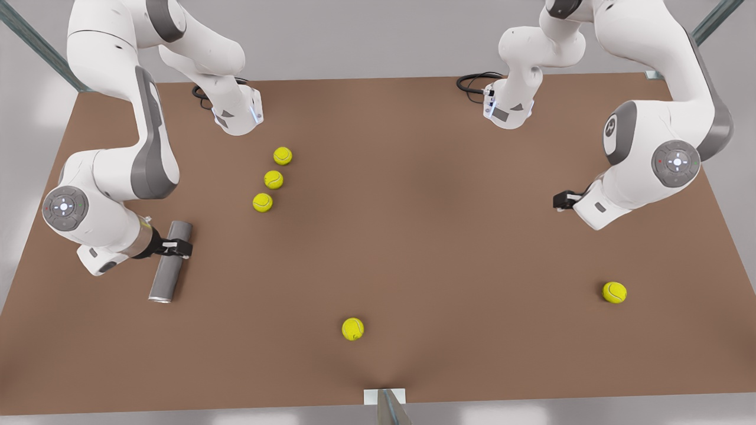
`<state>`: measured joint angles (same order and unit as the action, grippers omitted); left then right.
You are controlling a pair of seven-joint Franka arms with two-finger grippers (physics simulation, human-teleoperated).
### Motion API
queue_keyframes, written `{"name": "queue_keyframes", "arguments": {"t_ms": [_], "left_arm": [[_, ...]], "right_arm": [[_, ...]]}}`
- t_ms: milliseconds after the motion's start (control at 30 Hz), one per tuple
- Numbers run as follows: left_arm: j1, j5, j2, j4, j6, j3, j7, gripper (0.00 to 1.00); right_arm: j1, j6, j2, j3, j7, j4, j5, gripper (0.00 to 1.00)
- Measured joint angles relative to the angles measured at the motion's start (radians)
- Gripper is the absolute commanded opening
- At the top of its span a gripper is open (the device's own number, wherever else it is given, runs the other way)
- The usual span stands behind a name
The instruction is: Put the tennis tube upright
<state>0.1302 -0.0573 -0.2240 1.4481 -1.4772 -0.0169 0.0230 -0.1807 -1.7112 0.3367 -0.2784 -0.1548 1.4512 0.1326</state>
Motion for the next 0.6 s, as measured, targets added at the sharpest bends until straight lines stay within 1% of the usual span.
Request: {"name": "queue_keyframes", "arguments": {"t_ms": [133,233,300,367,467,533,600], "left_arm": [[0.000,0.000,0.000,0.000,0.001,0.005,0.000,1.00],[0.000,0.000,-0.002,0.002,0.002,0.005,0.000,1.00],[0.000,0.001,-0.007,0.002,0.002,0.005,0.003,1.00],[0.000,0.001,-0.011,0.002,0.001,0.005,0.003,1.00],[0.000,0.001,-0.011,0.003,0.000,0.005,0.003,1.00],[0.000,0.001,-0.012,0.002,0.000,0.005,0.004,1.00],[0.001,0.001,-0.018,0.002,-0.003,0.012,0.007,1.00]], "right_arm": [[0.018,0.008,0.016,-0.004,-0.017,0.014,0.015,1.00],[0.005,-0.026,0.018,-0.004,-0.016,0.131,0.019,1.00],[-0.049,-0.043,0.018,-0.004,-0.015,0.206,0.019,1.00],[-0.115,-0.113,0.020,-0.005,0.008,0.274,0.019,1.00],[-0.131,-0.135,0.032,-0.004,0.003,0.267,0.018,1.00],[-0.182,-0.157,0.030,-0.005,0.010,0.267,0.012,1.00],[-0.198,-0.191,0.030,-0.005,0.019,0.267,0.009,1.00]]}}
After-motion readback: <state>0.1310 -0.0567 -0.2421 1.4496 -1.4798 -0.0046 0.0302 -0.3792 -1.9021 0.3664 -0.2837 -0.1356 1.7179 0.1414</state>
